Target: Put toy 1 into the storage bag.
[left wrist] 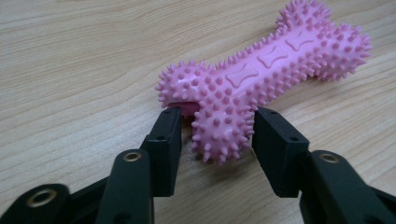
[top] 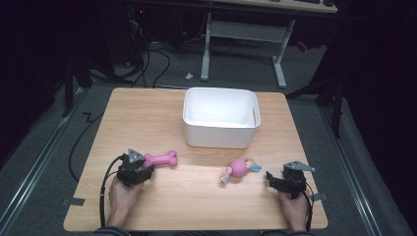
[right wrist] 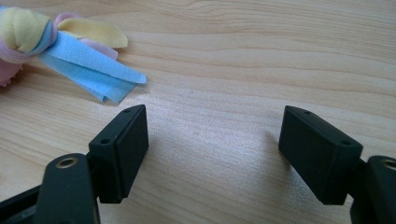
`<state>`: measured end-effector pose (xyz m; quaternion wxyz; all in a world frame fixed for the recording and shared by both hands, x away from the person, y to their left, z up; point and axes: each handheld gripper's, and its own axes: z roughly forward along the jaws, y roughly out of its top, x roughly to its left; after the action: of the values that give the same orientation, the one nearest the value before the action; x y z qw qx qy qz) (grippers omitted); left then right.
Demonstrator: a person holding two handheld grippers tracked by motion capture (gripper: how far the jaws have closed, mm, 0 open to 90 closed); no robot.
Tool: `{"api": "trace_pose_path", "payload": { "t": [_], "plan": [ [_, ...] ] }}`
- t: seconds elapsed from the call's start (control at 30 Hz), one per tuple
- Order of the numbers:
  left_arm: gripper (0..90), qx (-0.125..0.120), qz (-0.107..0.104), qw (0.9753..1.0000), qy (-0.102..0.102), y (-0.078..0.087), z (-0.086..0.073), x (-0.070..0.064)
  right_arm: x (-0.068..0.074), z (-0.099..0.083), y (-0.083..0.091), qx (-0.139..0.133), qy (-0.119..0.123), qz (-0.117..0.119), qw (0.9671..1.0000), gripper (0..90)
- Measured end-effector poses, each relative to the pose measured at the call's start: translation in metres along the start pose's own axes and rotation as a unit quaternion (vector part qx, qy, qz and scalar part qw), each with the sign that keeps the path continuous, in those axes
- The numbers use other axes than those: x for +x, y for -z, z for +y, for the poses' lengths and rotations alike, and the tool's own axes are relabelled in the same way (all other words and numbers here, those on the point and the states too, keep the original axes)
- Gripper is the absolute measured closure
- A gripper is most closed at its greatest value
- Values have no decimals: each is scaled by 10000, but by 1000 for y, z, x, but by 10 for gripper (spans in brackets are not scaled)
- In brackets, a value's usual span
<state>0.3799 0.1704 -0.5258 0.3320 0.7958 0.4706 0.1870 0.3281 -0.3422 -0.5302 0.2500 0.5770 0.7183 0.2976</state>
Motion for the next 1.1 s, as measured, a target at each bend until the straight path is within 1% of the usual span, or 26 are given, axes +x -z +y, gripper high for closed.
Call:
{"api": "trace_pose_path", "payload": {
  "t": [0.1, 0.3, 0.33, 0.77, 0.87, 1.1],
  "plan": [
    [584, -15, -34, 10000, -7, 0, 0, -1, 0, 0, 0, 0, 1, 1, 10000, 243],
    [625, -12, -42, 10000, -79, 1, 0, -1, 0, 0, 0, 0, 0, 1, 10000, 243],
    [630, -5, -49, 9999, -125, 1, -1, -1, 0, 0, 0, -1, 1, 1, 10000, 243],
    [643, -53, -101, 9997, -201, 7, -1, -4, 0, 0, 0, 0, -1, 3, 10000, 243],
    [645, -88, -71, 9996, -257, 10, 0, -5, 0, 0, 0, 0, -1, 3, 10000, 243],
    [646, -187, -164, 9993, -263, 20, 1, -6, 0, 0, 0, 0, 0, 2, 10000, 243]
  ]
}}
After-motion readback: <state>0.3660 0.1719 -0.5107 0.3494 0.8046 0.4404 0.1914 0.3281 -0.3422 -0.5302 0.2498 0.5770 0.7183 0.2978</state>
